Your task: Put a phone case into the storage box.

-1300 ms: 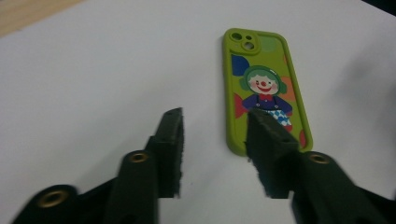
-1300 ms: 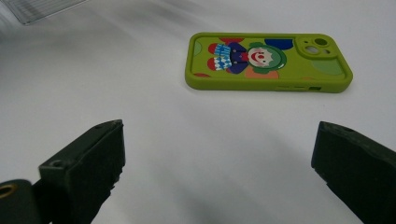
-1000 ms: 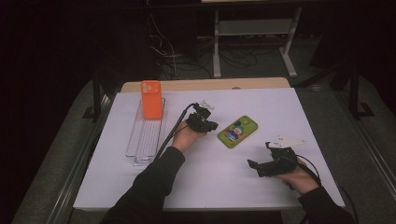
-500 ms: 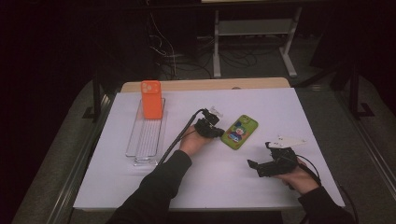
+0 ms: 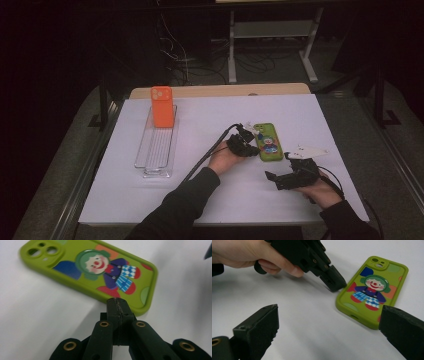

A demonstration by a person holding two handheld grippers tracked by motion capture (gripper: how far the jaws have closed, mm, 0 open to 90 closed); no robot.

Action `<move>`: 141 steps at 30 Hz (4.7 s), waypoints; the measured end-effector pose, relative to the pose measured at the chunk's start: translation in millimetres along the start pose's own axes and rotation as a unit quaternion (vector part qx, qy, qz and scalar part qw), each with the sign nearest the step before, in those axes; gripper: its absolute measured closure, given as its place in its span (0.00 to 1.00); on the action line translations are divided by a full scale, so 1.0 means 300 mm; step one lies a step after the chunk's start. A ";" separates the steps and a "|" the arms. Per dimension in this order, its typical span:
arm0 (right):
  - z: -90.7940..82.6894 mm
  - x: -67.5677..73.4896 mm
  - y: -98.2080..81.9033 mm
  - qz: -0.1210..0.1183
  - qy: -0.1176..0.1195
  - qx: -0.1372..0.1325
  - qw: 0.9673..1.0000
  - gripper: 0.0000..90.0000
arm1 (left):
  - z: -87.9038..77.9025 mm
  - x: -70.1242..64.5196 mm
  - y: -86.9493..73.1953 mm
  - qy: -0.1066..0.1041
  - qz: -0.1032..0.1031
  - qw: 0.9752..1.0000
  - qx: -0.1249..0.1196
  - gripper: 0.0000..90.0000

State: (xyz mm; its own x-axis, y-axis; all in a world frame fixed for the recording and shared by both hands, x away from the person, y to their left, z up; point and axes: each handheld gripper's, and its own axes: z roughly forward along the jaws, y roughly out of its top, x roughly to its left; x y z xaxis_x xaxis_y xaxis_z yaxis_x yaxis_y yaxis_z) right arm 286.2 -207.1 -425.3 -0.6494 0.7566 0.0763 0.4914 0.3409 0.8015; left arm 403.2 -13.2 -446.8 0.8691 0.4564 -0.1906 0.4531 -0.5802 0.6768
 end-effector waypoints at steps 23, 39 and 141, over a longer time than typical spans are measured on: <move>-0.013 -0.002 -0.003 0.005 -0.005 -0.002 1.000 0.02 | -0.209 -0.016 -0.076 0.006 0.012 1.000 -0.014 0.55; -0.019 0.020 0.022 0.026 -0.016 -0.007 1.000 0.02 | -0.406 -0.010 -0.259 0.030 0.020 0.999 -0.038 0.09; 0.315 -0.179 0.193 0.123 -0.136 0.217 0.959 0.15 | -0.392 0.007 -0.309 0.011 0.015 0.999 -0.027 0.00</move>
State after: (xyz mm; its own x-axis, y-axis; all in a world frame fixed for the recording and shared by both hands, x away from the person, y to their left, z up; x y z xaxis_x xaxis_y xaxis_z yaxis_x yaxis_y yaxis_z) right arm 404.3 -175.5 -439.0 -0.3369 0.9412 0.0272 0.8436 0.2889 0.4527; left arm 339.7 120.9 -426.3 0.8776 0.4540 -0.1540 0.4144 -0.5569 0.7199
